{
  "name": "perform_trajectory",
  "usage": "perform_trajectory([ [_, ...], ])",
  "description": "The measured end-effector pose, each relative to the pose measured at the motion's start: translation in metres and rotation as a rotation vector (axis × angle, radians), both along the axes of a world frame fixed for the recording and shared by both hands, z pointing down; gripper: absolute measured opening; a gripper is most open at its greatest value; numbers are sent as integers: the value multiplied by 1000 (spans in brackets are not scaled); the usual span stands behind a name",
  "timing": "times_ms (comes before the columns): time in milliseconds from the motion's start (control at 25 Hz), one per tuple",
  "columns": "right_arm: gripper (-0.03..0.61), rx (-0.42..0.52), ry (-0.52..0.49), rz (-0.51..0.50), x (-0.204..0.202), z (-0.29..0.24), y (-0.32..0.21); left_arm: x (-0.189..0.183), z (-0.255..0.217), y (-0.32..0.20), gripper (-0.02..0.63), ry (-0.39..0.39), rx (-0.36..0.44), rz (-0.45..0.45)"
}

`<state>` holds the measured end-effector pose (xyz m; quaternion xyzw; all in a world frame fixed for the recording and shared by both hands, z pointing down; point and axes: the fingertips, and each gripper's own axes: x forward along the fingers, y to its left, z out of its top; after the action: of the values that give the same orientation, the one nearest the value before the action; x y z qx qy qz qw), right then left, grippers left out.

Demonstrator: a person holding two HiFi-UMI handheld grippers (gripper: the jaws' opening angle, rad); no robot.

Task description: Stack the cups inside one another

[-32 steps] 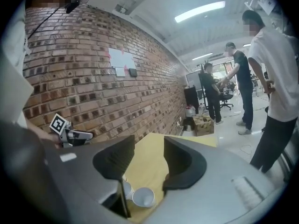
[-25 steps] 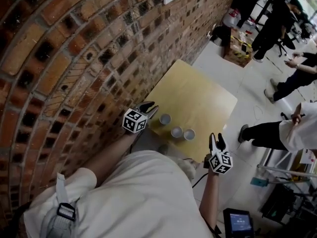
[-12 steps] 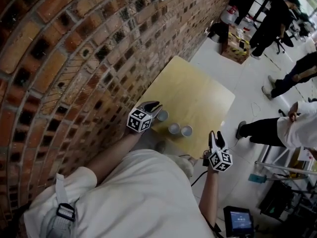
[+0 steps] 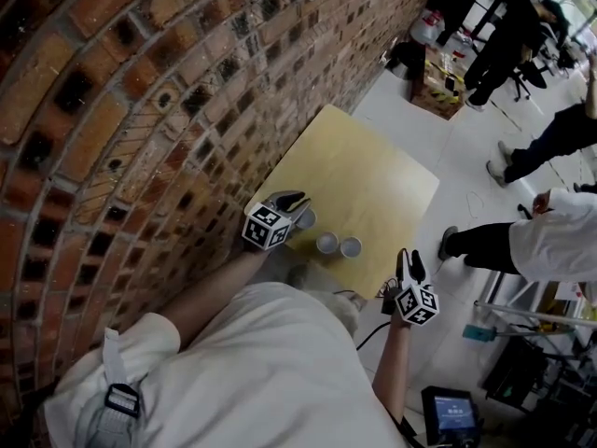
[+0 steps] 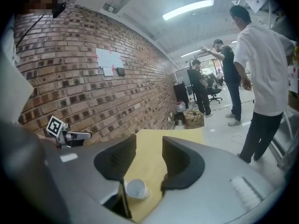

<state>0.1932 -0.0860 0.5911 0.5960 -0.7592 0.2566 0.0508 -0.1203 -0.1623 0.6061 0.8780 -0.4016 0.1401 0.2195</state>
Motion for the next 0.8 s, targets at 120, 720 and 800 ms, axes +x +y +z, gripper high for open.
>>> perform_trajectory([
  [120, 178, -2, 4, 13, 4, 0, 0, -2, 0, -1, 101, 7, 0, 2],
  [720, 175, -29, 15, -1, -2, 7, 6, -17, 16, 8, 46, 49, -51, -21],
  [800, 175, -36, 26, -10, -4, 9, 7, -17, 19, 9, 44, 45, -59, -23],
])
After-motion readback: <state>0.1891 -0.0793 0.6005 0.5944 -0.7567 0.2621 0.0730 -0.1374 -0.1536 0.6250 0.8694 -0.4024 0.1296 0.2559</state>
